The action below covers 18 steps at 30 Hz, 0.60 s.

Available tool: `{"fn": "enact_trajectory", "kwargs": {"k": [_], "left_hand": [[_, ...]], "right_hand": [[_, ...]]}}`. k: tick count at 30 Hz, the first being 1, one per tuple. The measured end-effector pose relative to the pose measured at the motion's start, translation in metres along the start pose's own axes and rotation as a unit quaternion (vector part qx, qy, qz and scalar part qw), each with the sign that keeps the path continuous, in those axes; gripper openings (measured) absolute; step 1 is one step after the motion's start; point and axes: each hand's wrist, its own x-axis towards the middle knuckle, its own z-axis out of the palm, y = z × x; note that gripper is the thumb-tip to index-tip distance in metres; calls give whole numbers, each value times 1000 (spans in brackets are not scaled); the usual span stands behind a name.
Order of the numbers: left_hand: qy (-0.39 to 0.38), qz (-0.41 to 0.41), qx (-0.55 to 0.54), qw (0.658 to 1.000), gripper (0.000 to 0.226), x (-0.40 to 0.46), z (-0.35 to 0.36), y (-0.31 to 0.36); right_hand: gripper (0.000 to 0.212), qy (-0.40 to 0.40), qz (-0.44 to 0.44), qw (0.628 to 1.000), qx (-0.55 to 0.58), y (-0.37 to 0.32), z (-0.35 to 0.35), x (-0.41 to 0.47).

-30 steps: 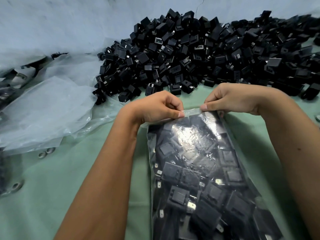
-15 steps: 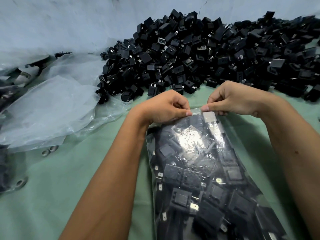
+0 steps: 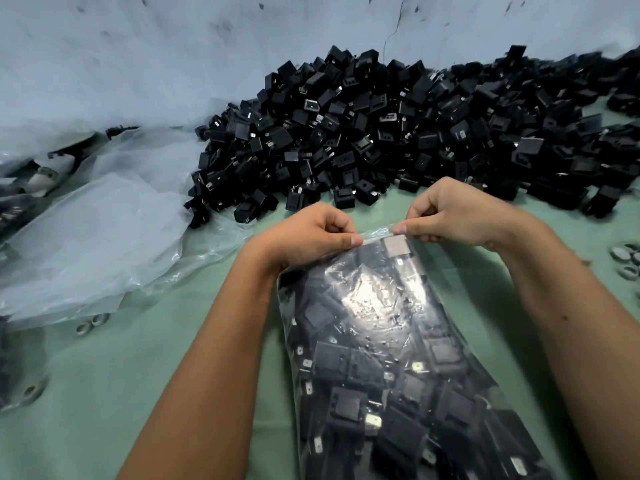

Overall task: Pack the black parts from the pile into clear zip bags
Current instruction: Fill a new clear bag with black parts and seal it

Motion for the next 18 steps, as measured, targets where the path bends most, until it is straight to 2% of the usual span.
{"fn": "enact_trajectory", "kwargs": {"k": [8, 11, 15, 18], "left_hand": [[-18, -53, 48, 997, 20, -12, -16, -6], [-15, -45, 65, 997, 24, -19, -18, -8], [13, -44, 37, 998, 22, -28, -16, -12], [-5, -72, 38, 997, 21, -47, -31, -21]], "right_hand": [[32, 18, -2, 1000, -14, 4, -2, -2], [33, 17, 1, 1000, -22, 2, -1, -2], [34, 27, 9, 999, -24, 1, 0, -3], [35, 39, 20, 998, -41, 0, 1, -2]]}}
